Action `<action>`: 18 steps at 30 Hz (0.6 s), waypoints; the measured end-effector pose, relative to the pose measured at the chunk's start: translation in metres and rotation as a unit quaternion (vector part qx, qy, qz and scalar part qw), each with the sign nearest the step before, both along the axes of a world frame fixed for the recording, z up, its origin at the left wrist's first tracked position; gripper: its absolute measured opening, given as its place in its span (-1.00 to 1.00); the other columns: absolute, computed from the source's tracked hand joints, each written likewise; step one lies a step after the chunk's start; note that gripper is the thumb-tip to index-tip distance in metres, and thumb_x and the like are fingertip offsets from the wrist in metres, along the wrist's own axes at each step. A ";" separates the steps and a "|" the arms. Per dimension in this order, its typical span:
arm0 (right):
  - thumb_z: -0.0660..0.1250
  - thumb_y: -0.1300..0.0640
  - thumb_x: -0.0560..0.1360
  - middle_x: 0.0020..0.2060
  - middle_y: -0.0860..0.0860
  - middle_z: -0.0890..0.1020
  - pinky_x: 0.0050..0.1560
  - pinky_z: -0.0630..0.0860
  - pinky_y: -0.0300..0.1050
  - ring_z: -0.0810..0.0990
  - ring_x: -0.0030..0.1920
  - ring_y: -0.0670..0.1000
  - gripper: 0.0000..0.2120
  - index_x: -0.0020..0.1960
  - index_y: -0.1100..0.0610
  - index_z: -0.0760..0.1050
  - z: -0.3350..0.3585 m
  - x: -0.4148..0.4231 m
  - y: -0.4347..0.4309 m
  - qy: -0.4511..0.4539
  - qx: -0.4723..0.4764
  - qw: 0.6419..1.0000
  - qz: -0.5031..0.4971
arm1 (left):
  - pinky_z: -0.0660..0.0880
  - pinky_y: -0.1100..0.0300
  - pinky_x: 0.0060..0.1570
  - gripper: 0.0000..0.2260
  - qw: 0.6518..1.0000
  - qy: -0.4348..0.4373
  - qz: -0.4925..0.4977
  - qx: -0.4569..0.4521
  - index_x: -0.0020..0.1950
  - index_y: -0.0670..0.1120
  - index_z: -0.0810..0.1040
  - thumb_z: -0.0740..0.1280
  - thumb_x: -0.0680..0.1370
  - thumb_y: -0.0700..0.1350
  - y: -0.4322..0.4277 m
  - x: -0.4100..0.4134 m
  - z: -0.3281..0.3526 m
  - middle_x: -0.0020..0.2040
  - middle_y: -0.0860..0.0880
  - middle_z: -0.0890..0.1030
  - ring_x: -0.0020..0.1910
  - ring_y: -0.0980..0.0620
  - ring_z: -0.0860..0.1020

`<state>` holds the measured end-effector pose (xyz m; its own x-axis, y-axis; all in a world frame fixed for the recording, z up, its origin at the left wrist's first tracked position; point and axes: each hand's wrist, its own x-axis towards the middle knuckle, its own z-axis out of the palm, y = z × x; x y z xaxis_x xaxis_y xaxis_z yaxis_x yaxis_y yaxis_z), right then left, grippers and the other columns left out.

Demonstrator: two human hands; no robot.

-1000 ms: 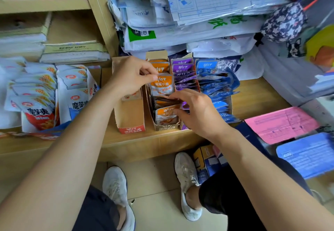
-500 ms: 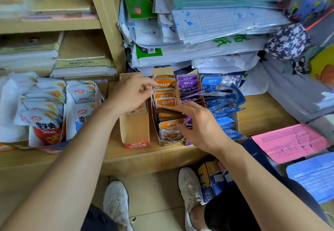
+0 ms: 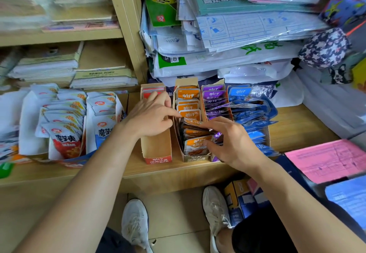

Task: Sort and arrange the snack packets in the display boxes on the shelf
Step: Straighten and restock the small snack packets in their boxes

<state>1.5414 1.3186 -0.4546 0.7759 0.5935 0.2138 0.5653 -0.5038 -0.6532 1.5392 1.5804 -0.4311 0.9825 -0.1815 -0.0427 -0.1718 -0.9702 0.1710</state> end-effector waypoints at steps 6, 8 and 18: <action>0.47 0.11 0.49 0.12 -0.13 0.58 0.16 0.57 -0.23 0.57 0.10 -0.14 -0.56 0.35 0.04 0.54 0.001 0.000 0.001 0.003 0.004 1.000 -0.008 | 0.47 -0.04 0.04 -0.85 0.998 -0.036 -0.012 -0.044 0.07 0.20 0.68 0.35 0.55 0.04 0.014 -0.014 -0.001 0.12 0.11 0.33 0.15 0.12 0.25; 0.48 0.10 0.49 0.13 -0.14 0.58 0.15 0.56 -0.25 0.57 0.11 -0.15 -0.56 0.35 0.03 0.54 0.001 0.000 0.002 0.010 0.000 1.000 -0.010 | 0.46 -0.04 0.09 -0.88 0.995 -0.054 -0.027 -0.076 0.03 0.16 0.70 0.39 0.54 0.03 0.020 -0.018 -0.003 0.16 0.11 0.37 0.17 0.12 0.28; 0.48 0.06 0.49 0.17 -0.10 0.58 0.17 0.60 -0.04 0.57 0.13 -0.09 -0.57 0.34 0.02 0.54 0.002 0.001 0.006 0.038 -0.011 0.999 -0.031 | 0.56 0.21 -0.18 -0.79 0.979 -0.066 0.086 -0.175 -0.01 0.11 0.68 0.51 0.44 0.17 0.006 -0.030 -0.006 -0.19 0.19 0.61 -0.21 0.26 0.59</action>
